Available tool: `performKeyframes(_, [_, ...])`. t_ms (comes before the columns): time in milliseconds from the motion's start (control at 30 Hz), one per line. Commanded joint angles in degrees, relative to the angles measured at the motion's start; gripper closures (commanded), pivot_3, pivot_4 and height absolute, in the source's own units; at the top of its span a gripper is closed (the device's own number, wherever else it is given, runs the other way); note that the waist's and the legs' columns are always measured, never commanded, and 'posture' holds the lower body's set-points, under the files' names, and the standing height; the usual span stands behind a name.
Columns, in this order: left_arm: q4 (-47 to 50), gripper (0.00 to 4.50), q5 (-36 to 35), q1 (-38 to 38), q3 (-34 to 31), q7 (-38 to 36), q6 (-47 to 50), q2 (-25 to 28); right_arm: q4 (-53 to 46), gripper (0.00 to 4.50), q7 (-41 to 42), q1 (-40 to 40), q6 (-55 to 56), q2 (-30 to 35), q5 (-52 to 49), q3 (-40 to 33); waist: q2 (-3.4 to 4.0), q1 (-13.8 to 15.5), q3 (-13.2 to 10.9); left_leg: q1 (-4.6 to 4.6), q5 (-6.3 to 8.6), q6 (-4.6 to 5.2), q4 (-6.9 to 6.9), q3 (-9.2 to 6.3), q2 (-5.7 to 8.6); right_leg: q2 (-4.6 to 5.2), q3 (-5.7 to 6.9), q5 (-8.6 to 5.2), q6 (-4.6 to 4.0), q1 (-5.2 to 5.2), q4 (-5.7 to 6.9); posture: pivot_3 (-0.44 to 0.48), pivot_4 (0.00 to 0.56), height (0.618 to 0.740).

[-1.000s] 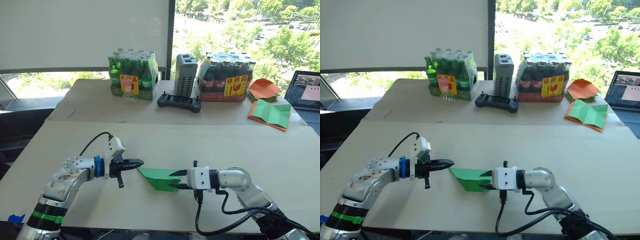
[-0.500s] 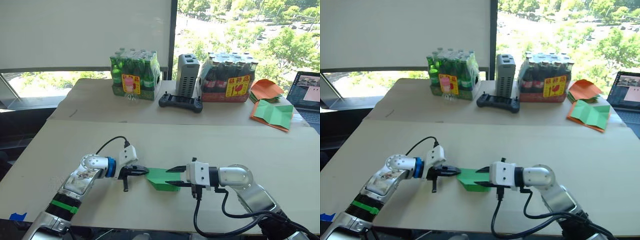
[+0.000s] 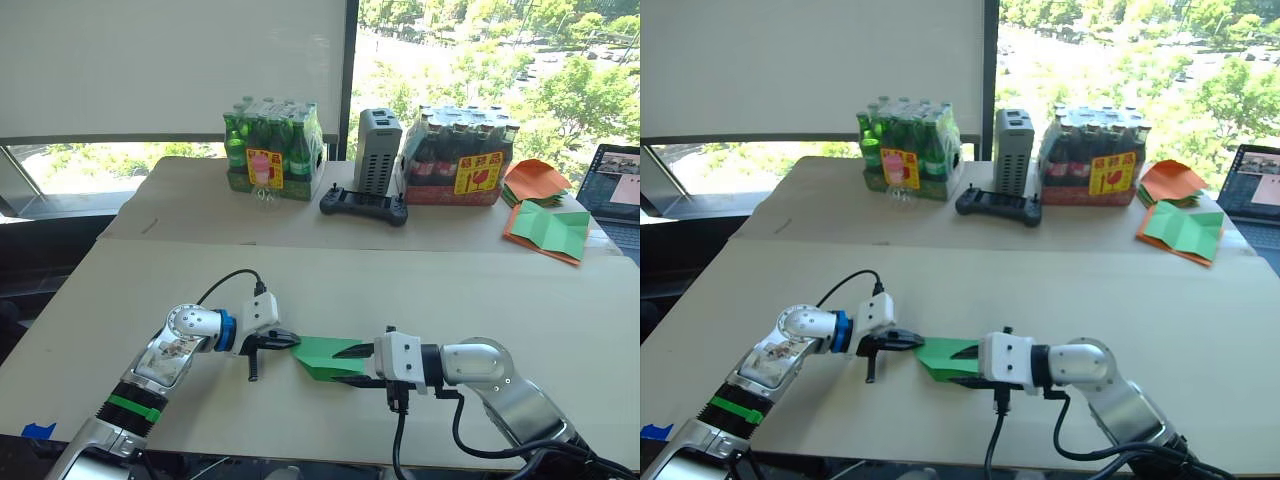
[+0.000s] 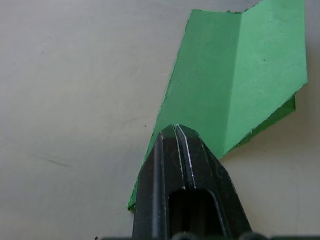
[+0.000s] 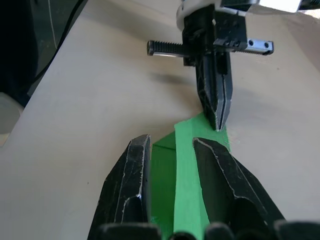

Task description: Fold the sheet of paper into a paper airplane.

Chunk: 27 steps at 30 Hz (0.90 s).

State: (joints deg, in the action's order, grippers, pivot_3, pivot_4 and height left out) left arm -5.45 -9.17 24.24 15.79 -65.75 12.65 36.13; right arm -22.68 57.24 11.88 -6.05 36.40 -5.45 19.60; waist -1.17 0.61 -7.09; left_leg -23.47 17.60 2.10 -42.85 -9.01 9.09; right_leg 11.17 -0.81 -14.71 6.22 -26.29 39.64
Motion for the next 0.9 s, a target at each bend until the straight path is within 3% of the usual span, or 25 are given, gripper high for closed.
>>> performKeyframes(33, [-1.0,4.5,1.3,-0.5,1.2,-0.6,0.4,-0.1,0.3,2.94,-0.4,-0.5,2.8,0.5,1.3,-0.2,0.0,0.0,0.0,0.0,0.0,0.0,0.0,0.0,0.0,0.0,0.0,0.0,0.0,0.01,0.0,0.0,0.15,0.675])
performKeyframes(433, [-0.7,4.5,1.2,-0.5,0.9,-0.5,0.7,-0.3,4.7,2.94,-2.6,-0.7,6.1,-0.2,4.6,-0.6,0.0,0.0,0.0,0.01,0.0,0.0,-0.01,0.0,0.01,0.0,0.0,0.0,0.0,0.01,0.0,0.0,0.15,0.675])
performKeyframes(600, [-0.7,4.5,1.3,-0.5,0.9,-0.5,0.6,-0.2,5.0,4.42,-3.4,-0.5,6.4,-0.5,5.0,-0.7,0.0,0.0,0.0,0.01,0.0,0.0,-0.01,0.0,0.01,0.0,0.0,0.0,0.0,0.01,0.0,0.0,0.15,0.675])
performKeyframes(900, [-0.6,4.5,1.6,-0.8,0.9,-0.3,0.3,-0.1,6.0,4.49,-3.4,2.3,1.1,-2.4,3.5,-1.1,0.0,-0.1,0.0,0.02,0.0,0.0,0.0,0.0,-0.01,-0.01,0.0,0.0,0.0,0.01,0.0,0.0,0.15,0.675])
